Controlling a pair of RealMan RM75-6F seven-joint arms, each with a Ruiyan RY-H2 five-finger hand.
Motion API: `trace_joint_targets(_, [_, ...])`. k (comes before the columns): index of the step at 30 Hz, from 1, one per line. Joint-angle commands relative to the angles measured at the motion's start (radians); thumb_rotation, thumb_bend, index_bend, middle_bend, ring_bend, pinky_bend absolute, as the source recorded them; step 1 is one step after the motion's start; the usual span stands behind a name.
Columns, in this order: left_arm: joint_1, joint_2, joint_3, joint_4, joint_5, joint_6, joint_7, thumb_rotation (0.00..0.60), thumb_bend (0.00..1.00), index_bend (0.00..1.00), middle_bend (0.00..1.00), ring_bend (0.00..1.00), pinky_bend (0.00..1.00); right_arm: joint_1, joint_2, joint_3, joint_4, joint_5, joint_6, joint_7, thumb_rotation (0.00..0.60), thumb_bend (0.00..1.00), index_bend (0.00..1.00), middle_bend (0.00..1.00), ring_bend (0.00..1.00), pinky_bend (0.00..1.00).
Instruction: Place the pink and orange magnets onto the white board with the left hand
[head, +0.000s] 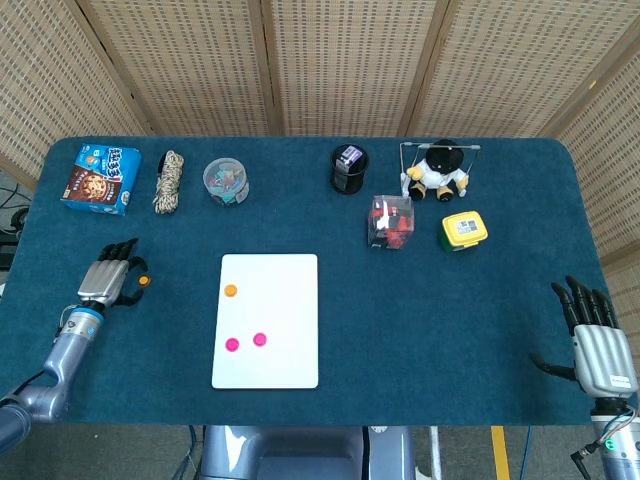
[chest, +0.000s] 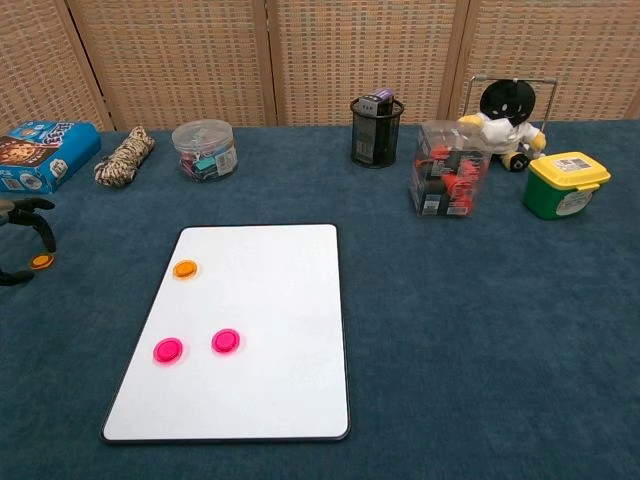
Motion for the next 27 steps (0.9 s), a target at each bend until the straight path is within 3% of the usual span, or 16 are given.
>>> trace_joint_targets(1, [-0.002, 0.0, -0.002, -0.003, 0.003, -0.001, 0.001, 0.6, 0.37, 0.39, 0.0, 0.0, 0.0, 0.0, 0.0, 0.0, 0.0, 0.0, 0.001, 0.0, 0.6, 0.0, 0.0, 0.0, 0.0, 0.0])
trace_joint_targets(10, [0.0, -0.001, -0.01, -0.008, -0.01, -0.01, 0.038, 0.6, 0.38, 0.53, 0.0, 0.0, 0.0, 0.0, 0.0, 0.0, 0.002, -0.001, 0.001, 0.004, 0.6, 0.0, 0.0, 0.0, 0.0, 0.0])
trace_joint_targets(19, [0.003, 0.013, -0.019, -0.033, -0.008, -0.002, 0.038, 0.6, 0.38, 0.54, 0.0, 0.0, 0.0, 0.0, 0.0, 0.0, 0.001, -0.001, 0.001, 0.006, 0.6, 0.0, 0.0, 0.0, 0.0, 0.0])
trace_joint_targets(27, [-0.006, 0.097, -0.039, -0.173, 0.01, 0.044, 0.066, 0.6, 0.38, 0.54, 0.0, 0.0, 0.0, 0.0, 0.001, 0.0, 0.0, -0.003, 0.002, 0.011, 0.6, 0.0, 0.0, 0.0, 0.0, 0.0])
